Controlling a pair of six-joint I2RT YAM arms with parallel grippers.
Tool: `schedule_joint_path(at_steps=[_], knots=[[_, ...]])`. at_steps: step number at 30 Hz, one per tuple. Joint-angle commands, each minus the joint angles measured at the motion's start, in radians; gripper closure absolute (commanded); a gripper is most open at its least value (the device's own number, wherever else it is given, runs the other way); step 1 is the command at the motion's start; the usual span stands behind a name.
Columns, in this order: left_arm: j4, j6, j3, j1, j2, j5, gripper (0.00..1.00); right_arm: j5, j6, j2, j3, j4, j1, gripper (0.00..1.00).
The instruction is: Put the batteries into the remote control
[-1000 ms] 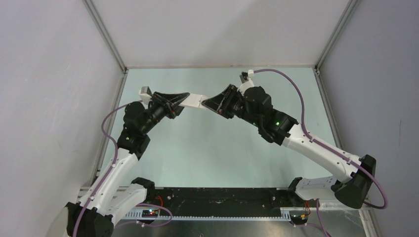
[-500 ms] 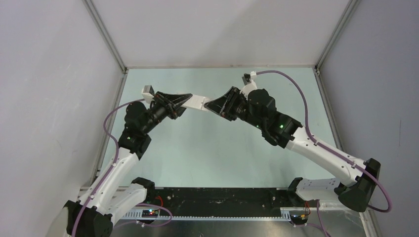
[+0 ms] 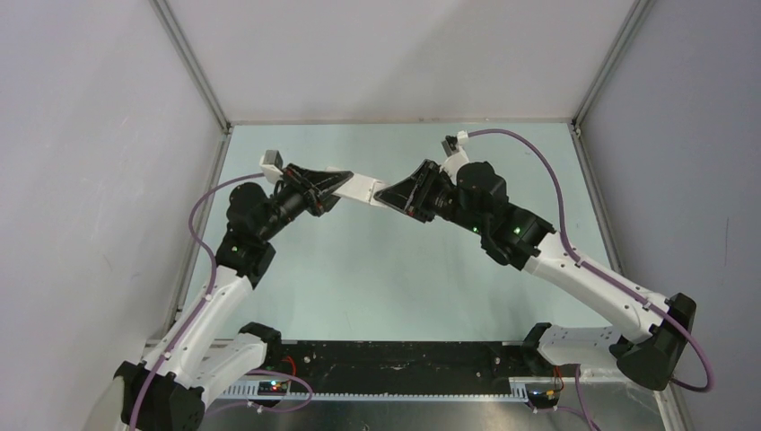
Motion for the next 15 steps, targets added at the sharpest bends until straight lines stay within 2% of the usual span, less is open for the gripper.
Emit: schedule_joint_path(at_steps=[1, 4, 11, 15], knots=[[-0.023, 0.06, 0.053, 0.01, 0.013, -0.015, 1.0, 0.002, -0.052, -0.048, 0.002, -0.022, -0.023, 0.79], [-0.024, 0.061, 0.054, 0.009, 0.021, -0.005, 1.0, -0.016, -0.037, -0.052, 0.001, -0.025, -0.032, 0.7], [-0.029, 0.05, 0.037, 0.01, 0.015, -0.002, 1.0, -0.148, 0.093, -0.027, -0.008, 0.048, -0.101, 0.54], [-0.032, 0.04, 0.023, 0.009, 0.019, 0.002, 1.0, -0.218, 0.15, -0.001, -0.008, 0.102, -0.127, 0.5]])
